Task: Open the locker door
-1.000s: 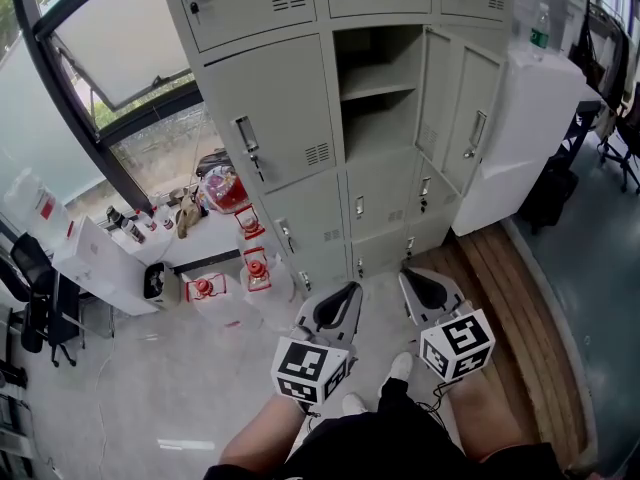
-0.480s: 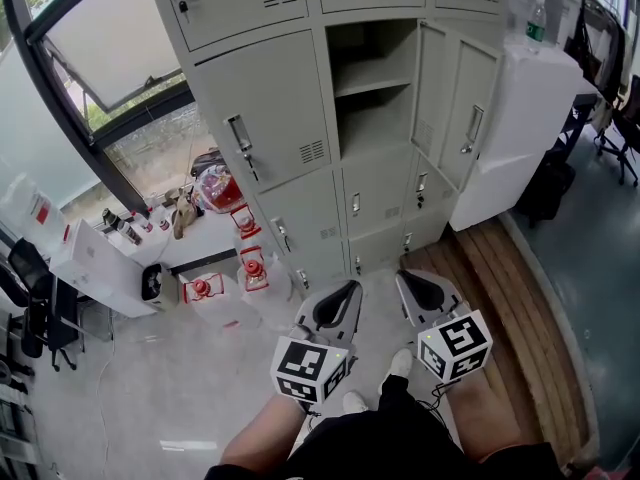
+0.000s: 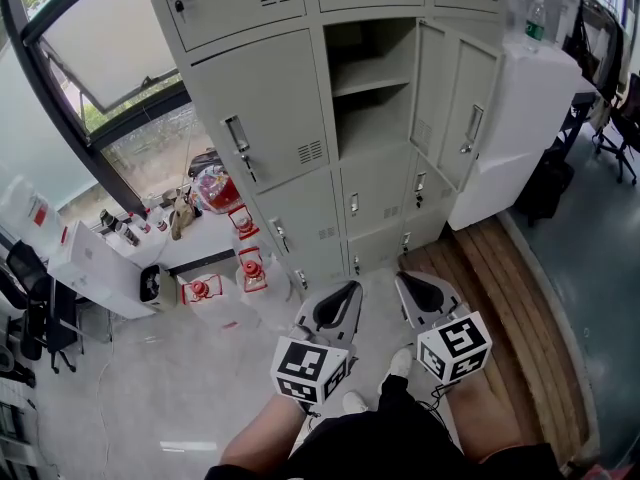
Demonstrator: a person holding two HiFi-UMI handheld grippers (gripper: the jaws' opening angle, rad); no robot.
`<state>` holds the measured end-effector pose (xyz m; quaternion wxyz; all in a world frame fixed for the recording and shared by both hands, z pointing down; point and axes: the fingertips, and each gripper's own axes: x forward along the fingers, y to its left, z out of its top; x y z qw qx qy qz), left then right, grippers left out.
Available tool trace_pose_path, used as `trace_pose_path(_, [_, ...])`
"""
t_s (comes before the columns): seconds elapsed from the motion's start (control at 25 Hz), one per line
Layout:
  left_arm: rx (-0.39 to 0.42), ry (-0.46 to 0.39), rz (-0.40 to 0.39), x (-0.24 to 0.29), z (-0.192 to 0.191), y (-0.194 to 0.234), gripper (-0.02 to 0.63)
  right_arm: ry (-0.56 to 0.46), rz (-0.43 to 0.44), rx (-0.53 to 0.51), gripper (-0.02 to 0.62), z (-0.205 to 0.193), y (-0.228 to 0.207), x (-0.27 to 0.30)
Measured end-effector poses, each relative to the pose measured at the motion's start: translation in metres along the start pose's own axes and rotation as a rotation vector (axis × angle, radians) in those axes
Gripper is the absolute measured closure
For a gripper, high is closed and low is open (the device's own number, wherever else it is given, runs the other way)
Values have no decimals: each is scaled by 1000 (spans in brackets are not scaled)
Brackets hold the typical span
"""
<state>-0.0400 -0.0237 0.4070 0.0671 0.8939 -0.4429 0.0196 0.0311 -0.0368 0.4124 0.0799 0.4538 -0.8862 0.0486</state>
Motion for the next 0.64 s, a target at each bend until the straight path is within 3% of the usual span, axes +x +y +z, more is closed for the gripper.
trace_pose_path(0.64, [-5,3,7,3,-2,3,584,3,10,4,543,-1,-1,4])
